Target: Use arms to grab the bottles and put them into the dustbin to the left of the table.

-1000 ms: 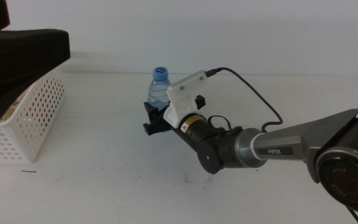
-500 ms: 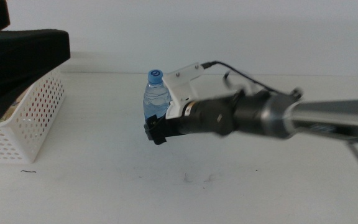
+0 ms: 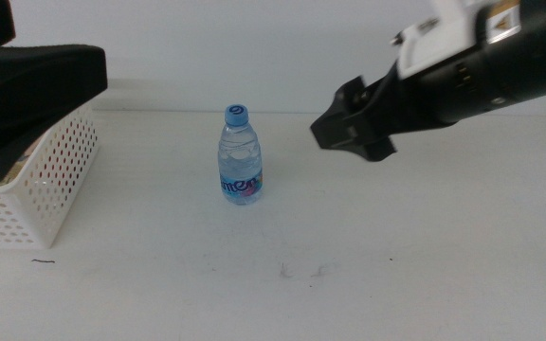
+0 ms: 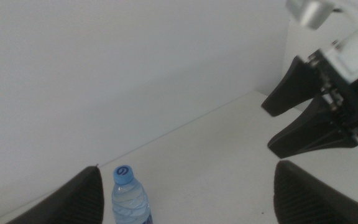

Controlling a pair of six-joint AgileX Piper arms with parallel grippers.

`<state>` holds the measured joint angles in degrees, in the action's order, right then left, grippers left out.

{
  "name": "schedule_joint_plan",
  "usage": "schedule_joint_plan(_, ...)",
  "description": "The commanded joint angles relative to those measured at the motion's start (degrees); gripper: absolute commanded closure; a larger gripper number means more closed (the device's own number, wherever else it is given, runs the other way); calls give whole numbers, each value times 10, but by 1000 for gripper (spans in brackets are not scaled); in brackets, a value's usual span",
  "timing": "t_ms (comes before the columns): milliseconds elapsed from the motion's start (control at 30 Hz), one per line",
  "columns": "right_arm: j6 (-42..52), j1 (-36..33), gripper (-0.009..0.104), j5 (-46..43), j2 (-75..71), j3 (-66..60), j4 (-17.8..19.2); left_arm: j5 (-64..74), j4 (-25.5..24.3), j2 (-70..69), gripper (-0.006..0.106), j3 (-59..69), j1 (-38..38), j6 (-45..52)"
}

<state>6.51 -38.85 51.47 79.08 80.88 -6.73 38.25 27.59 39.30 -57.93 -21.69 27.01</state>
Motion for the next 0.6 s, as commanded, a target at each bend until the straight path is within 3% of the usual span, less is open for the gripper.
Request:
schedule_joint_plan(0,-13,3,23,10,-10,2,13,-7,3,-1,7,0,-1,0)
schedule_joint_plan(367,-18,3,23,13,-13,2,13,-7,3,-1,7,0,-1,0)
schedule_joint_plan(567,-18,3,23,12,-13,2,13,-29,-60,-1,7,0,-1,17)
